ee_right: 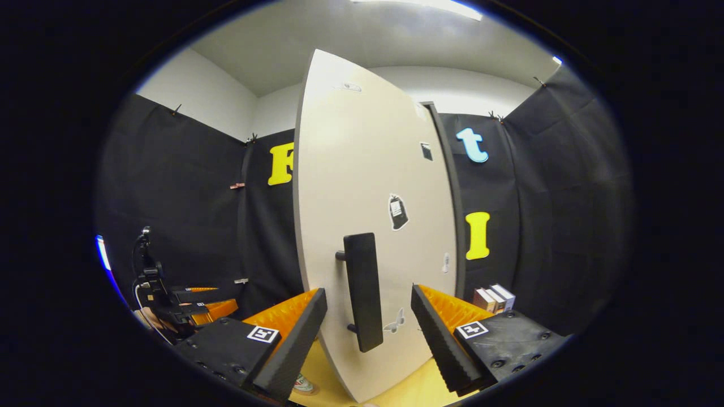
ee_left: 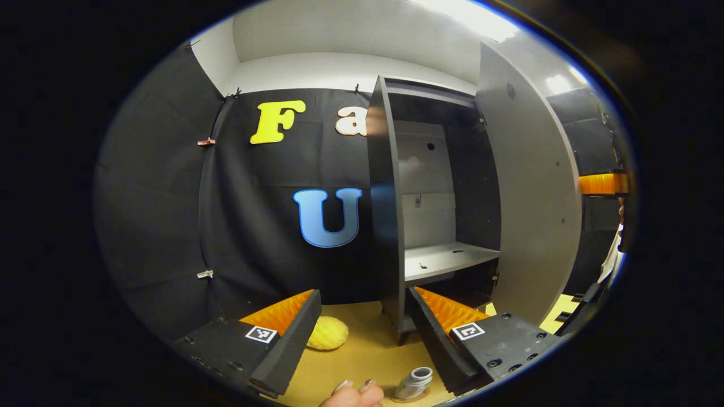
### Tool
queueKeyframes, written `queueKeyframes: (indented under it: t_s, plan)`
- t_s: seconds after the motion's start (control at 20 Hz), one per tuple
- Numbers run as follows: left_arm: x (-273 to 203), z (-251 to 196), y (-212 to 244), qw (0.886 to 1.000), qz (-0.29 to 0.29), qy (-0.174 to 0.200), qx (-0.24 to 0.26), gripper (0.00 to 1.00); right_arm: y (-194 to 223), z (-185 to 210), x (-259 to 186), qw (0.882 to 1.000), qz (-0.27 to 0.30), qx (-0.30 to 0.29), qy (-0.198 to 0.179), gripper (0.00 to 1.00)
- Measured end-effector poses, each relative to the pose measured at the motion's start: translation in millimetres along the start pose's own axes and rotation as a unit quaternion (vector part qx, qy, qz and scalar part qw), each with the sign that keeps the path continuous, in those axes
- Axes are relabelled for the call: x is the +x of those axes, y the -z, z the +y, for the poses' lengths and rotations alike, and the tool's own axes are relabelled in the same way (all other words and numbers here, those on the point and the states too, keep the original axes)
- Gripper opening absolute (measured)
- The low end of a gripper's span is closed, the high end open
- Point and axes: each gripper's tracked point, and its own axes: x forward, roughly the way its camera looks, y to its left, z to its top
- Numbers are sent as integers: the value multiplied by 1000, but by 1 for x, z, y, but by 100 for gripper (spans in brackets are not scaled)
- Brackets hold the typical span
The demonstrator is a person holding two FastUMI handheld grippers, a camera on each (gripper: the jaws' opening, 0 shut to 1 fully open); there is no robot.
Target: Open the cabinet door with the right hand, grasp the bottle in the cabinet with the left hand and place it on the coaster, then close the cabinet door with the right hand.
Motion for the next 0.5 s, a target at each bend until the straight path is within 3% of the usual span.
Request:
queueKeyframes:
  t_s: [0.25, 0.5]
  plan:
    - [1, 24, -2, 1000, -9, 7, 14, 96, 3, 21, 12, 1000, -11, 3, 8, 98]
    - [4, 9, 1, 999, -5, 31, 9, 96, 11, 11, 13, 999, -5, -22, 31, 98]
